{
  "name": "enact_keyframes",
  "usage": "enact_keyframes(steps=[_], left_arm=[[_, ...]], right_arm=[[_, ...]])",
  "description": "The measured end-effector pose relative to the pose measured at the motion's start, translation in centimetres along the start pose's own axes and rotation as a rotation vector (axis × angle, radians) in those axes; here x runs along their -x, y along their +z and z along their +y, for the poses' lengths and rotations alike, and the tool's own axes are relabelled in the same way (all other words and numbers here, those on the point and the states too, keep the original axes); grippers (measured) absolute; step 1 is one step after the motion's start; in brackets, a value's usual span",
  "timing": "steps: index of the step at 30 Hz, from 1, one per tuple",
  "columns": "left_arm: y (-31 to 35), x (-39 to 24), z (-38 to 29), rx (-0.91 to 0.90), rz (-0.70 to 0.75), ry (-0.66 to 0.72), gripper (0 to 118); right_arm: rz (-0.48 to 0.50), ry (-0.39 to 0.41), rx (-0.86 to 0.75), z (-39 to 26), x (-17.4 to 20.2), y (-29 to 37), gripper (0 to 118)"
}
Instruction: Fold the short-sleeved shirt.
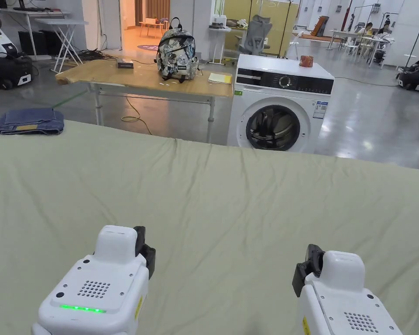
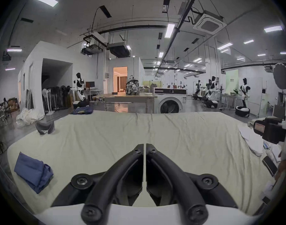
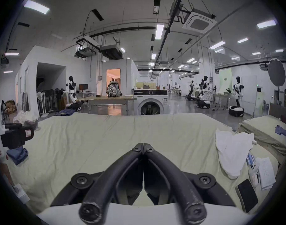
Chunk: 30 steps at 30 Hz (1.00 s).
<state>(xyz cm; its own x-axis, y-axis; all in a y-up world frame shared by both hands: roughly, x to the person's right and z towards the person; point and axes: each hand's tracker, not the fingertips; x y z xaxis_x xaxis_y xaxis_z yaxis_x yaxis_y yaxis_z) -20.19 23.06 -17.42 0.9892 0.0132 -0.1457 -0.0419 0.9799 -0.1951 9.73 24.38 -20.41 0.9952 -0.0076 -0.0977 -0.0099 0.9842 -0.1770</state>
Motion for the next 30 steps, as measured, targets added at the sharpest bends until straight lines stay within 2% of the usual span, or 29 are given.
enact_keyframes(steps=[21,22,23,24,25,26,27,30], left_arm=[[0.6,2.6,0.2,-0.023,0.054,-0.024,0],[0.6,2.6,0.2,-0.026,0.058,-0.024,3],[0.6,2.6,0.2,-0.029,0.057,-0.023,12],[0.6,2.7,0.2,-0.032,0.047,-0.019,26],[0.7,2.8,0.2,-0.035,0.042,-0.020,47],[0.7,2.7,0.3,-0.036,0.040,-0.021,64],[0.7,2.7,0.3,-0.042,0.042,-0.025,74],[0.9,2.7,0.4,-0.069,0.044,-0.037,77]], right_arm=[[-0.021,0.005,-0.042,-0.3,0.9,0.7,1],[-0.024,0.005,-0.042,-0.3,0.9,0.7,7],[-0.028,0.007,-0.041,-0.3,0.9,0.7,16],[-0.029,0.004,-0.040,-0.3,0.8,0.7,31],[-0.031,0.000,-0.039,-0.2,0.8,0.7,53],[-0.038,-0.001,-0.036,-0.2,0.8,0.7,67],[-0.055,-0.003,-0.036,-0.2,0.8,0.6,76],[-0.068,0.003,-0.044,-0.2,0.8,0.7,79]])
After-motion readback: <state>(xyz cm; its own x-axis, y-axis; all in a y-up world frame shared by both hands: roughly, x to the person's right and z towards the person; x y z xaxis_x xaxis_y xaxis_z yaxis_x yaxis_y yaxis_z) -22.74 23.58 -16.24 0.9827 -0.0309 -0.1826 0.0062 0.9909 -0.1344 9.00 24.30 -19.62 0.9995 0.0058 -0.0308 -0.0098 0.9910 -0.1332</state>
